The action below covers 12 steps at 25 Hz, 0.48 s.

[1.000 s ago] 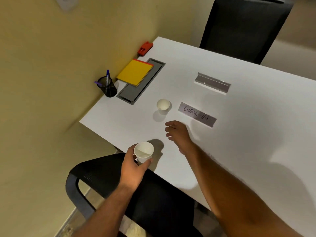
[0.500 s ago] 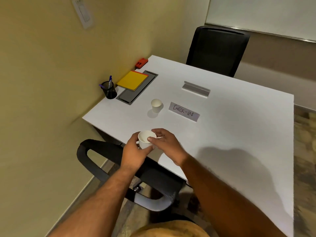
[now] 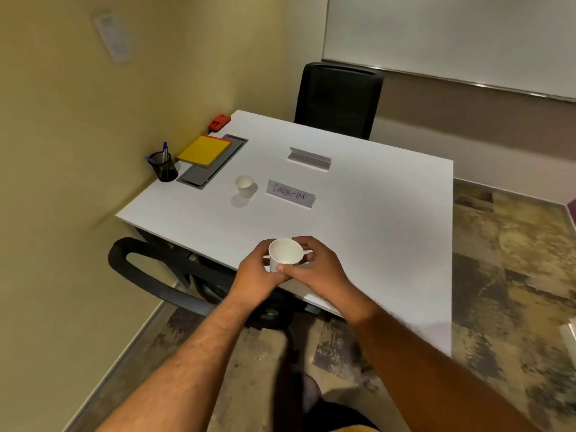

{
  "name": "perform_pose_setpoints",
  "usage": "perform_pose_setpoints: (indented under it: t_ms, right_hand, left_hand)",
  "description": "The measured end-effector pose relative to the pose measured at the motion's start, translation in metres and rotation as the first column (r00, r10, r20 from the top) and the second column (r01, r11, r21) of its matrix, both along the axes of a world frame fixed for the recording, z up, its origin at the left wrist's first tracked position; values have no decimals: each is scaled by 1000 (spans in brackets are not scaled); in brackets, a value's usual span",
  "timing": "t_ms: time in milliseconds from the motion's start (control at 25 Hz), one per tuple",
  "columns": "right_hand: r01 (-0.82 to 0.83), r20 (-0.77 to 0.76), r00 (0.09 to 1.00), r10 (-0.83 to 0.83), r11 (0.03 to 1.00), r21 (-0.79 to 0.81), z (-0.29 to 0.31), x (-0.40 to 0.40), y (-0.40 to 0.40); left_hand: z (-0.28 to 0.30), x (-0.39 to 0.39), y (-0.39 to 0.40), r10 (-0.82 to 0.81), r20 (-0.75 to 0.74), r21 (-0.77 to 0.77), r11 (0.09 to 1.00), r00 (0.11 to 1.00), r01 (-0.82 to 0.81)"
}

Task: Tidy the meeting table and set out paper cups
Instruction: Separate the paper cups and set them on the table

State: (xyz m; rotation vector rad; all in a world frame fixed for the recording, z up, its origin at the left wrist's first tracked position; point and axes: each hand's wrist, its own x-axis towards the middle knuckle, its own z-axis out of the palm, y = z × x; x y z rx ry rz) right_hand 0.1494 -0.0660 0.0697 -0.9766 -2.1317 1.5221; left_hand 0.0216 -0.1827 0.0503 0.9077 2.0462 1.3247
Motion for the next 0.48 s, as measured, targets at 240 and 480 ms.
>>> perform_pose_setpoints:
  t_ms: [240,480]
  right_hand:
    - [131,58,989,-135,989,63,-6,80,54]
    - [204,-8,979,-204,979,5,-33,172,165]
  left_hand:
    - [-13,75,57,-86,21,-33,996,996,87]
    - [-51,167,143,116,219,-92,991,969,-98]
